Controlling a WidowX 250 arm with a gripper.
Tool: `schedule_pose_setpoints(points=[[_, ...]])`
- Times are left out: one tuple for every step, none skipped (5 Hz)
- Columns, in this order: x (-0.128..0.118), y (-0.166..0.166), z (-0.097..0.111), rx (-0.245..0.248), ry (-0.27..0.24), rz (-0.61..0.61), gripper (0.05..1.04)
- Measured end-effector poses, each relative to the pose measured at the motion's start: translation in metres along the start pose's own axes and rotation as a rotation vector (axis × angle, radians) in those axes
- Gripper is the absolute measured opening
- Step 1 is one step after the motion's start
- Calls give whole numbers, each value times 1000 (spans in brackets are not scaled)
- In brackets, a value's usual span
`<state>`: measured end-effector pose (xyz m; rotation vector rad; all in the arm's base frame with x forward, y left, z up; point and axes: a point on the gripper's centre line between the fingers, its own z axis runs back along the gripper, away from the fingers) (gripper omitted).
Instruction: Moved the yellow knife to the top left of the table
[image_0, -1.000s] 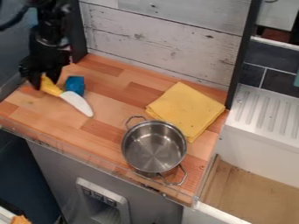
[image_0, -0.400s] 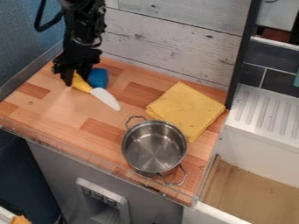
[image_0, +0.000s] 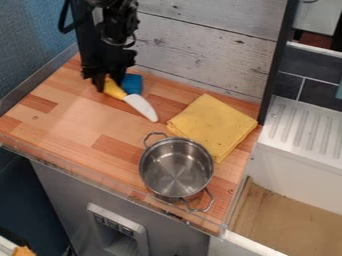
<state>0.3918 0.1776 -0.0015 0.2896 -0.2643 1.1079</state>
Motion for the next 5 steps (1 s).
schedule_pose_setpoints(points=[[-4,-7,1,-26,7,-23,495],[-8,-2,-3,-12,7,-29,495],[-3,16,-8,17,-21,-19,495],[8,39,-14,49,-33,20,495],[10,45,-16,60,-40,28,566]])
